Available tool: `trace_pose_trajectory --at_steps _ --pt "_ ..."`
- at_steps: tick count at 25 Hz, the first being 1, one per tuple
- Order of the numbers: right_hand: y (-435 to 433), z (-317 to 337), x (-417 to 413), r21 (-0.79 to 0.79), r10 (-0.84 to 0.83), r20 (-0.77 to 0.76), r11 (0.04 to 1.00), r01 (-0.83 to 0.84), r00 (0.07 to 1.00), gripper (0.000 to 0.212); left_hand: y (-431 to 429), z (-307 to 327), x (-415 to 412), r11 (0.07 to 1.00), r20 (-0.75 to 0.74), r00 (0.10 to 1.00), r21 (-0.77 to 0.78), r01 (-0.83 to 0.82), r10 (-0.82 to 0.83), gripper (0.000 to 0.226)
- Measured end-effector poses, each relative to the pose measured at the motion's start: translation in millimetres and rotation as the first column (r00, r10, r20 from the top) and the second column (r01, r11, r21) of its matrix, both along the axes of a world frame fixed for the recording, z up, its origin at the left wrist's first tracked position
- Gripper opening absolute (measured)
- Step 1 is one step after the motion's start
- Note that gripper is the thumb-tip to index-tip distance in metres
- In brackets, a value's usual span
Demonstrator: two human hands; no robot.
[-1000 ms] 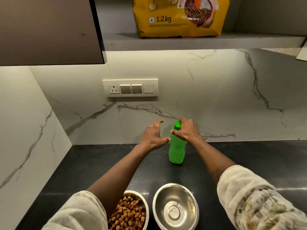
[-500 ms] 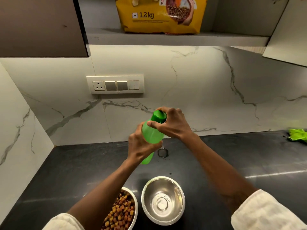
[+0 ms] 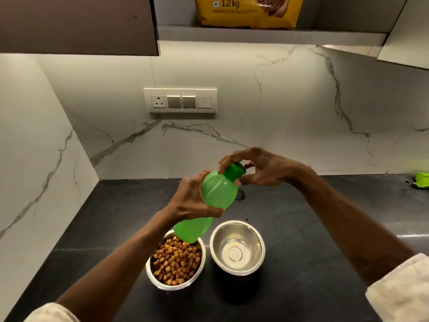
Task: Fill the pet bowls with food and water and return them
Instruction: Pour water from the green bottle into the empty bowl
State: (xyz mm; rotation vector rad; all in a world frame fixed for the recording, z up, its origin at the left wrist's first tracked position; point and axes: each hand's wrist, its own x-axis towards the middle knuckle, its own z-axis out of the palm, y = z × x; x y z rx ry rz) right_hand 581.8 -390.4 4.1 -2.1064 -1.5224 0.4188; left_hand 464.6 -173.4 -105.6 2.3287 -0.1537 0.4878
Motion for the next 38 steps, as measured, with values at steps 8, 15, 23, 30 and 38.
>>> trace_pose_trajectory --at_steps 8,15,23,30,38 --pt "22 -1 -33 -0.065 -0.238 0.197 0.965 0.255 0.951 0.044 -2 -1 -42 0.995 -0.028 0.997 0.072 -0.064 0.067 0.099" --pt "24 4 -52 -0.169 -0.268 0.03 0.948 0.269 0.963 0.083 -1 -6 -59 0.997 -0.05 0.998 0.065 -0.045 0.048 0.106" --pt "-4 0 -49 -0.062 0.015 -0.268 0.998 -0.033 0.963 0.045 4 -15 -69 0.997 -0.129 0.992 0.081 0.017 -0.007 0.097" --pt "4 -26 -64 -0.303 -0.289 -0.196 0.927 0.223 0.937 0.052 -6 -19 -70 0.986 -0.147 0.988 0.152 0.064 -0.041 0.1" --pt "-29 -58 -44 0.165 -0.006 -0.093 0.986 0.021 0.996 0.036 2 -27 -69 0.982 -0.27 0.963 0.175 0.069 -0.019 0.1"
